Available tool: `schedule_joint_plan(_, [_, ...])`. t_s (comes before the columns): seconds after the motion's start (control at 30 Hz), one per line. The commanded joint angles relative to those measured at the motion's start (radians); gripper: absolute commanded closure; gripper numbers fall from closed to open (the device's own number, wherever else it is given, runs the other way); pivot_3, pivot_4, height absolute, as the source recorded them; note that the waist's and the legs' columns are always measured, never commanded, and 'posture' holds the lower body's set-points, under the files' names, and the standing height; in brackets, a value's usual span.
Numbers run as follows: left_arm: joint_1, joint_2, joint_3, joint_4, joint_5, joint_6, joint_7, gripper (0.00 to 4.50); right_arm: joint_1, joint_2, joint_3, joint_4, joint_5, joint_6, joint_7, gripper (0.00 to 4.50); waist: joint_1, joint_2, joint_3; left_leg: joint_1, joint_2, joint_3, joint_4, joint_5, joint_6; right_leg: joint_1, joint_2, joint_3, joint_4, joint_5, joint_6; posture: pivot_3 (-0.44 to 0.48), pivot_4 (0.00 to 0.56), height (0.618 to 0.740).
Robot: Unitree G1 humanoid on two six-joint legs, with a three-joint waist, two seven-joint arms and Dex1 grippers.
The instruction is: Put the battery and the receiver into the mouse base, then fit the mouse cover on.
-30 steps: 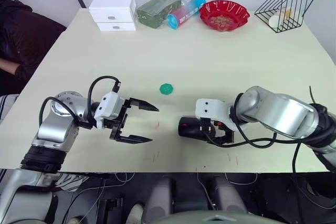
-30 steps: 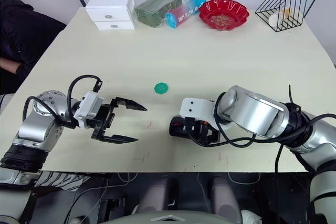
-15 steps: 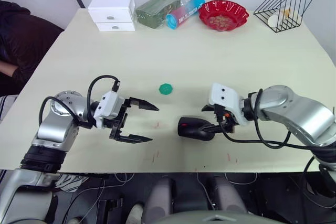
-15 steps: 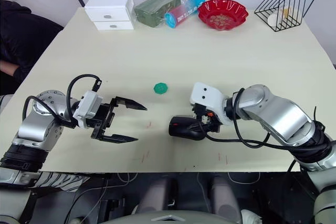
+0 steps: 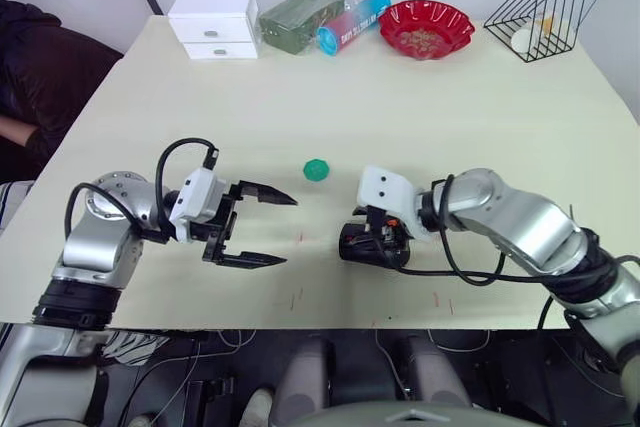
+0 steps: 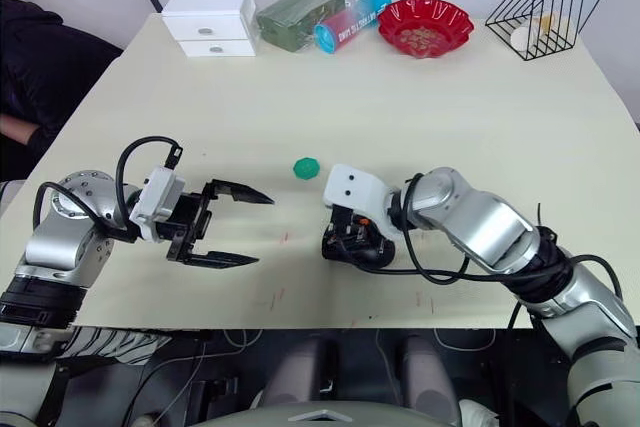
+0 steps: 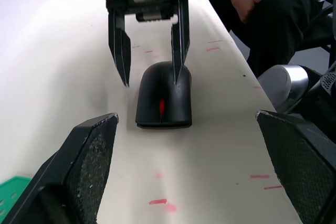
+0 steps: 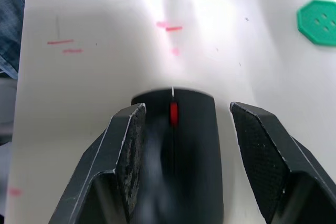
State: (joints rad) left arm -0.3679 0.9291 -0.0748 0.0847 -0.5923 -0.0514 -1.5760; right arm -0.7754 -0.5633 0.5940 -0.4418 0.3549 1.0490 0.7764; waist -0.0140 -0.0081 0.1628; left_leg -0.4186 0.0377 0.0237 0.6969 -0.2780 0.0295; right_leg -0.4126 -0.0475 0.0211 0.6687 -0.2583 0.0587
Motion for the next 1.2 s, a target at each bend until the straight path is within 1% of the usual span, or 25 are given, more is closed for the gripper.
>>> schedule_joint_plan(0.03, [0.003, 0.0, 0.041, -0.04, -0.009, 0.007, -0.038, 0.0, -0.019, 0.004, 0.033, 0.012, -0.054, -0.044, 0.001, 1.79, 0.001, 0.0, 0.0, 0.0, 0.0, 0.0, 0.0, 0.0, 0.0, 0.0, 0.0, 0.0, 0.0, 0.0, 0.0, 0.0, 0.15, 0.74])
schedule_joint_plan(0.4, [0.007, -0.008, 0.047, -0.047, 0.003, 0.014, -0.038, 0.0, 0.0, 0.034, 0.021, 0.037, -0.072, -0.051, 0.02, 1.79, 0.0, 0.0, 0.0, 0.0, 0.0, 0.0, 0.0, 0.0, 0.0, 0.0, 0.0, 0.0, 0.0, 0.0, 0.0, 0.0, 0.15, 0.74])
schedule_joint_plan(0.43, [0.007, -0.007, 0.047, -0.047, 0.004, 0.016, -0.038, 0.0, 0.001, 0.035, 0.019, 0.035, -0.073, -0.049, 0.02, 2.33, 0.0, 0.0, 0.0, 0.0, 0.0, 0.0, 0.0, 0.0, 0.0, 0.0, 0.0, 0.0, 0.0, 0.0, 0.0, 0.0, 0.15, 0.74])
schedule_joint_plan(0.47, [0.008, -0.006, 0.046, -0.047, 0.004, 0.015, -0.038, 0.0, 0.002, 0.035, 0.018, 0.032, -0.07, -0.05, 0.026, 2.47, 0.0, 0.0, 0.0, 0.0, 0.0, 0.0, 0.0, 0.0, 0.0, 0.0, 0.0, 0.0, 0.0, 0.0, 0.0, 0.0, 0.15, 0.74])
schedule_joint_plan(0.5, [0.008, -0.005, 0.046, -0.047, 0.004, 0.014, -0.038, 0.0, 0.003, 0.035, 0.017, 0.029, -0.068, -0.051, 0.031, 2.47, 0.0, 0.0, 0.0, 0.0, 0.0, 0.0, 0.0, 0.0, 0.0, 0.0, 0.0, 0.0, 0.0, 0.0, 0.0, 0.0, 0.15, 0.74])
schedule_joint_plan(0.53, [0.008, -0.005, 0.045, -0.047, 0.004, 0.014, -0.038, 0.0, 0.004, 0.037, 0.017, 0.03, -0.07, -0.05, 0.03, 3.1, 0.0, 0.0, 0.0, 0.0, 0.0, 0.0, 0.0, 0.0, 0.0, 0.0, 0.0, 0.0, 0.0, 0.0, 0.0, 0.0, 0.15, 0.74])
schedule_joint_plan(0.57, [0.008, -0.004, 0.045, -0.047, 0.004, 0.014, -0.038, 0.0, 0.003, 0.037, 0.018, 0.03, -0.076, -0.053, 0.028, 3.25, 0.0, 0.0, 0.0, 0.0, 0.0, 0.0, 0.0, 0.0, 0.0, 0.0, 0.0, 0.0, 0.0, 0.0, 0.0, 0.0, 0.15, 0.74])
schedule_joint_plan(1.03, [0.008, -0.001, 0.041, -0.054, 0.004, 0.015, -0.038, 0.0, 0.027, 0.048, 0.009, 0.046, -0.086, -0.06, 0.017, 3.25, 0.0, 0.0, 0.0, 0.0, 0.0, 0.0, 0.0, 0.0, 0.0, 0.0, 0.0, 0.0, 0.0, 0.0, 0.0, 0.0, 0.15, 0.74])
schedule_joint_plan(1.13, [0.006, -0.001, 0.038, -0.054, 0.005, 0.016, -0.038, 0.0, 0.057, 0.035, 0.026, 0.067, -0.094, -0.068, 0.024, 3.25, 0.001, 0.0, 0.0, 0.0, 0.0, 0.0, 0.0, 0.0, 0.0, 0.0, 0.0, 0.0, 0.0, 0.0, 0.0, 0.0, 0.15, 0.74])
schedule_joint_plan(1.2, [0.001, -0.001, 0.036, -0.05, 0.006, 0.014, -0.038, 0.0, 0.072, 0.018, 0.047, 0.089, -0.101, -0.035, 0.027, 3.25, 0.001, 0.0, 0.0, 0.0, 0.0, 0.0, 0.0, 0.0, 0.0, 0.0, 0.0, 0.0, 0.0, 0.0, 0.0, 0.0, 0.15, 0.74])
